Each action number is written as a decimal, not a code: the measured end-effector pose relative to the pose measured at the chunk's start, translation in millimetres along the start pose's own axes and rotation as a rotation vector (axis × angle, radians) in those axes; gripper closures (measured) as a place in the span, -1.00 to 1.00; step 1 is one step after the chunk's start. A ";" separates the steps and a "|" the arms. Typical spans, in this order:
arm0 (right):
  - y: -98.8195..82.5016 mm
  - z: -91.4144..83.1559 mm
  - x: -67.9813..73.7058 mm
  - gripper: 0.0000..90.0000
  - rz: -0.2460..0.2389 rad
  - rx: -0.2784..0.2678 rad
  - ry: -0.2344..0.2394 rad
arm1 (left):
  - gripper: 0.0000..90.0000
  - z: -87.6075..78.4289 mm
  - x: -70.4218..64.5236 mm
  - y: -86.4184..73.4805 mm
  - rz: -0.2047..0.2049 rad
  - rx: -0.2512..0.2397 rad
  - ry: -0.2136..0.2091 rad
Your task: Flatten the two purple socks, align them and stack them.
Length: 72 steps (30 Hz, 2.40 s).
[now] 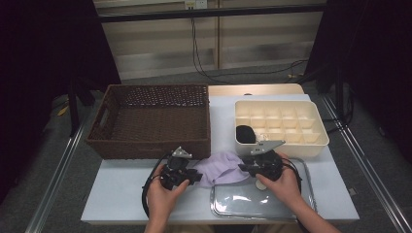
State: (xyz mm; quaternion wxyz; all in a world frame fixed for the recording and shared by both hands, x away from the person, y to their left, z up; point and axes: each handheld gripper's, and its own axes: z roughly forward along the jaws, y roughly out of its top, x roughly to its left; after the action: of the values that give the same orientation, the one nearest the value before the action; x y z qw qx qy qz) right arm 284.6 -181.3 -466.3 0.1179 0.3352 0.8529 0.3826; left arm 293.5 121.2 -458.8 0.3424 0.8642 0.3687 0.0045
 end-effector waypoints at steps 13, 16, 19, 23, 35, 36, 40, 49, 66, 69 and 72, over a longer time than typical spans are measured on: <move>16.7 5.4 4.7 0.55 0.012 -0.045 0.032 | 0.62 6.0 -0.7 -1.4 0.015 0.036 -0.001; 19.4 17.8 4.7 0.55 0.022 -0.024 0.040 | 0.69 7.0 -1.5 -1.1 0.010 0.038 -0.004; 17.3 28.7 8.2 0.67 0.038 0.024 0.076 | 0.80 7.4 -2.0 -0.9 0.004 0.044 -0.013; 17.9 29.8 7.0 0.99 0.055 0.027 0.080 | 0.88 7.1 -4.2 0.9 0.004 0.053 0.001; 22.9 5.7 11.8 1.00 0.033 -0.049 0.074 | 0.90 -11.9 -1.6 4.9 -0.005 -0.010 0.005; 22.5 3.1 13.2 1.00 0.033 -0.048 0.077 | 0.90 -12.7 -1.1 5.2 -0.004 -0.011 0.013; 16.7 -1.0 21.1 1.00 0.019 -0.009 0.102 | 0.91 -10.8 0.3 5.5 -0.011 -0.012 0.017; 16.7 0.1 8.0 0.59 0.066 -0.046 0.005 | 0.91 -7.4 2.1 5.0 -0.022 -0.013 0.013; 17.2 -6.5 6.7 0.94 0.093 -0.038 0.043 | 0.92 -13.3 0.8 10.1 -0.008 -0.014 -0.006; 17.2 -15.6 5.6 0.94 0.099 -0.042 0.045 | 0.93 -14.3 1.4 11.9 -0.007 -0.015 -0.015; 14.0 -21.5 4.0 0.94 0.112 -0.029 0.057 | 0.93 -12.7 2.9 13.9 -0.013 -0.021 -0.031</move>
State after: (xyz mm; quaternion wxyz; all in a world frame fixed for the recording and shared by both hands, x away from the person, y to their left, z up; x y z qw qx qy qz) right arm 278.5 -184.3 -441.2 0.0766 0.3695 0.8302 0.4102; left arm 301.2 123.6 -441.5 0.3570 0.8581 0.3690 -0.0071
